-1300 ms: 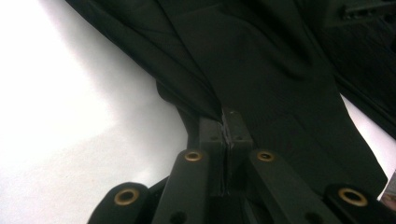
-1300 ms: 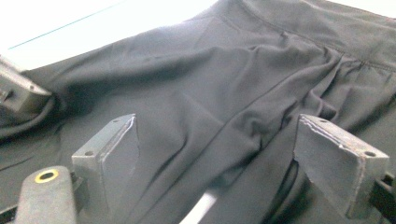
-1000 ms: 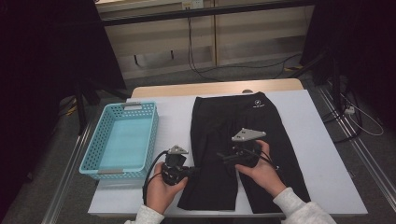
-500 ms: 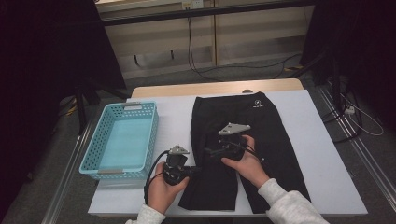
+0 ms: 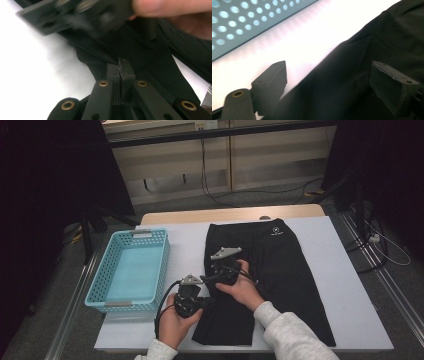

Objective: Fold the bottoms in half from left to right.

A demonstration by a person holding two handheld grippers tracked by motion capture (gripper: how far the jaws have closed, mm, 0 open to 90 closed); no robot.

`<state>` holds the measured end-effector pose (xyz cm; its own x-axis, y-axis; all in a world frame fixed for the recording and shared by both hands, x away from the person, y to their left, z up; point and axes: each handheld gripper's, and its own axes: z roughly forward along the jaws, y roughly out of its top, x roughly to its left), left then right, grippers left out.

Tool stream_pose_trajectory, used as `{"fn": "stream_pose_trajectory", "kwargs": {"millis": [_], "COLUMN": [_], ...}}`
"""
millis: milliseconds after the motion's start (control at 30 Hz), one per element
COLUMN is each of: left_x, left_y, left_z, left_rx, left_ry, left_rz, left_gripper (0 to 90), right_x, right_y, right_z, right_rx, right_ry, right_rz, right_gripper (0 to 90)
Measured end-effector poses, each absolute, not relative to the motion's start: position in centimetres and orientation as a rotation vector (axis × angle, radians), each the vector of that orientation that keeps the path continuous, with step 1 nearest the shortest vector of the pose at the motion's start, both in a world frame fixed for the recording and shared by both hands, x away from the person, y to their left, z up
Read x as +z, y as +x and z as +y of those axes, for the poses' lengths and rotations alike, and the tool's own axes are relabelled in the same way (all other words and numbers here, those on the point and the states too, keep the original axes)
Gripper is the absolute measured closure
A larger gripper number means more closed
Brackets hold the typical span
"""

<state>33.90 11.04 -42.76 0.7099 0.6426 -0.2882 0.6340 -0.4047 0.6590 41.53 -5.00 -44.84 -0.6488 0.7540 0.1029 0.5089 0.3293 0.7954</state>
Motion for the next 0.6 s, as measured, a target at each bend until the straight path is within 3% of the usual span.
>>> {"fn": "stream_pose_trajectory", "kwargs": {"millis": [133, 200, 233, 267, 300, 333, 467, 600], "left_x": [-42.6, -42.6, -42.6, -42.5, -42.5, -42.5, -42.6, -42.5], "left_y": [33.9, 34.0, 34.0, 34.0, 34.0, 34.1, 34.3, 34.5], "left_z": [11.2, 11.3, 11.3, 11.5, 11.5, 11.6, 11.4, 10.9], "left_rx": [0.009, 0.015, 0.015, 0.014, 0.014, 0.017, 0.018, 0.017], "left_ry": [2.119, 2.114, 2.114, 2.105, 2.105, 2.096, 2.095, 2.08], "left_rz": [0.966, 0.97, 0.97, 0.979, 0.979, 0.98, 0.978, 0.962], "left_gripper": [89.1, 89.1, 89.1, 89.2, 89.2, 89.2, 89.2, 89.2], "right_x": [-45.7, -46.3, -46.4, -46.6, -46.6, -46.7, -45.5, -44.4], "right_y": [42.3, 42.7, 42.8, 43.1, 43.1, 43.5, 43.5, 42.7], "right_z": [-4.0, -3.6, -3.7, -4.0, -4.0, -5.1, -7.5, -9.8], "right_rx": [1.224, 1.183, 1.175, 1.161, 1.161, 1.179, 1.241, 1.226], "right_ry": [1.155, 1.139, 1.131, 1.136, 1.136, 1.184, 1.237, 1.228], "right_rz": [2.326, 2.341, 2.347, 2.354, 2.354, 2.358, 2.301, 2.251], "right_gripper": [24.0, 34.2, 42.3, 58.4, 58.4, 78.9, 87.3, 85.3]}}
